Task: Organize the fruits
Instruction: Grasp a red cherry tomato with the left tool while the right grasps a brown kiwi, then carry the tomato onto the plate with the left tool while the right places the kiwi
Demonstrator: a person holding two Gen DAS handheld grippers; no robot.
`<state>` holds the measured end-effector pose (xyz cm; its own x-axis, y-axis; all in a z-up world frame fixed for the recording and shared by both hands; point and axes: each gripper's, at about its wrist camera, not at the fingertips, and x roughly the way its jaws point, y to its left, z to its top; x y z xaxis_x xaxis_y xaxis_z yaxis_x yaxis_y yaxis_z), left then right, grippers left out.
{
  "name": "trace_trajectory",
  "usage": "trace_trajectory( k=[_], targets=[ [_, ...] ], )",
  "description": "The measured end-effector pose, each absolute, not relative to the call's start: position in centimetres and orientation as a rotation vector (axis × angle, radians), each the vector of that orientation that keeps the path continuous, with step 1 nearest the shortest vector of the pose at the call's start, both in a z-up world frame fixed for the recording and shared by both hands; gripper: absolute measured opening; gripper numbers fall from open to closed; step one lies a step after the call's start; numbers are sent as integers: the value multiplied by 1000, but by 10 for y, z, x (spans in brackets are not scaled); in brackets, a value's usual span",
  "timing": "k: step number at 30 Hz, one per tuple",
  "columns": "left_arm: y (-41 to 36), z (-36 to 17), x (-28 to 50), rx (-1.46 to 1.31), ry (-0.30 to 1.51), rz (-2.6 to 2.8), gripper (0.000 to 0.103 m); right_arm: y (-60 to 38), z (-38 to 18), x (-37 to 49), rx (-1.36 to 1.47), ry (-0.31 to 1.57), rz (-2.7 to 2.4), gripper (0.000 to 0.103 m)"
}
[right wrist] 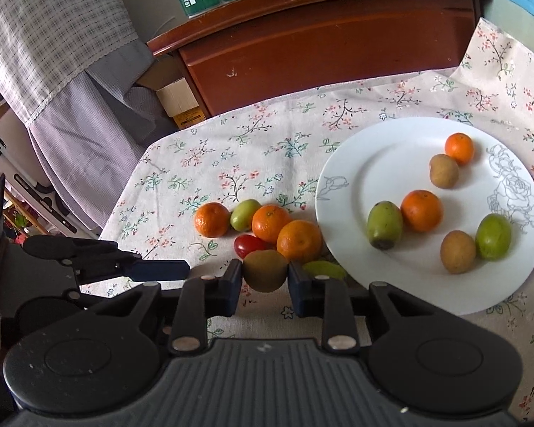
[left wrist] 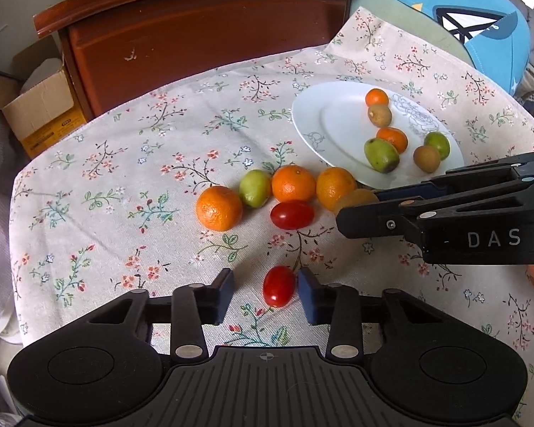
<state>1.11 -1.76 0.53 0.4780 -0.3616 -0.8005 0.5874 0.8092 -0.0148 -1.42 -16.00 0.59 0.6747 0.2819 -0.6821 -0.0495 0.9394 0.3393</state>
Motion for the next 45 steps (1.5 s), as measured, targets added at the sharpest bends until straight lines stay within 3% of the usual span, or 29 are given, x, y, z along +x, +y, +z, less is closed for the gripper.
trace_trajectory(
  k=[2, 9, 45],
  targets=[
    [-18, 6, 10, 280, 900, -591, 24, -161, 6, -14, 315, 812, 190, 28],
    [-20, 7, 7, 284, 902, -603, 16, -161, 5, -14, 311, 813, 189, 28],
    [-50, 71, 3, 263, 770, -532, 16, -182, 61, -42, 255, 678, 171, 28]
  ],
)
